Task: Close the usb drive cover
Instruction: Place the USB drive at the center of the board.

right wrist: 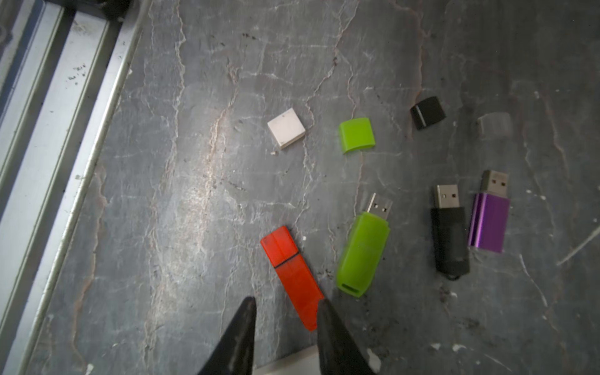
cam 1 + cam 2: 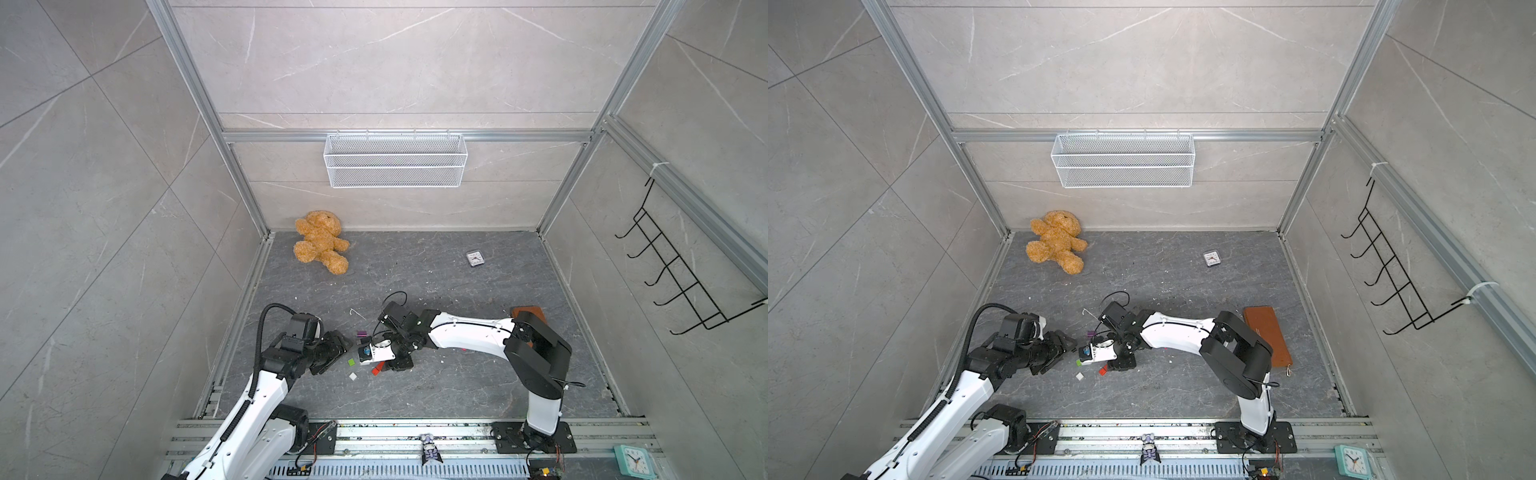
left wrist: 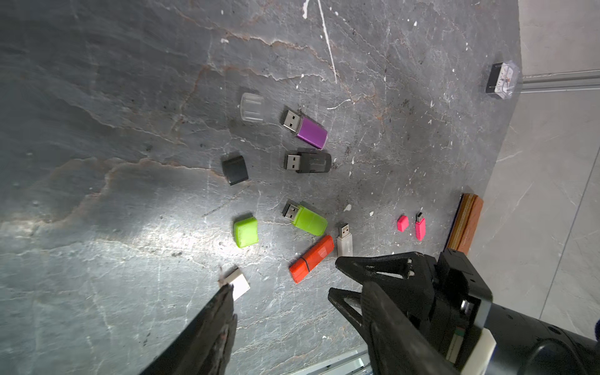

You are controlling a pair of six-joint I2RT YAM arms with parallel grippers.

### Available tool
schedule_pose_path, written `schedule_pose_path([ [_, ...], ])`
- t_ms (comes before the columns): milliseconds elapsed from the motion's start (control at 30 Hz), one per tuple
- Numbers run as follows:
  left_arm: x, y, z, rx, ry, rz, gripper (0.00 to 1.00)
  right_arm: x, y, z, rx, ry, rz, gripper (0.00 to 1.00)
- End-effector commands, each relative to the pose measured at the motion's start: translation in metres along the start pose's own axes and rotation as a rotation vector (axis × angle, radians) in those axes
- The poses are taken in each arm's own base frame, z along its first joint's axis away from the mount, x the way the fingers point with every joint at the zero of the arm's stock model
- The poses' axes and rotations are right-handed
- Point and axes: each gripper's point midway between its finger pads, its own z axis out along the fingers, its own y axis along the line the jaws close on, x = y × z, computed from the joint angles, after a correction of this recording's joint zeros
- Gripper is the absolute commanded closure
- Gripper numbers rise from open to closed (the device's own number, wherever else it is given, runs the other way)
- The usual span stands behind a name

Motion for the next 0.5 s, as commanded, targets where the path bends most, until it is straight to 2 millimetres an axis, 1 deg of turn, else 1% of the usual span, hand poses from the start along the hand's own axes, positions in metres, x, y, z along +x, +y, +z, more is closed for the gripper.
schedule_pose_path([
  [0,-0.004,0.003,-0.005,-0.025,-0.019,-0.003,0.35,-0.004,0.002,0.006,-0.038,-0.006,-0.043,0.64],
  [100,-0.006,0.005,-0.006,-0.032,-0.022,-0.005,0.35,-0.001,0.002,0.013,-0.057,0.012,-0.043,0.63],
  [300,-0.007,0.007,-0.006,-0.037,-0.018,-0.011,0.35,0.012,0.005,0.026,-0.097,0.081,-0.027,0.64],
  [467,-0.006,0.010,-0.007,-0.042,-0.015,-0.012,0.35,0.019,0.014,0.022,-0.123,0.118,-0.001,0.66],
])
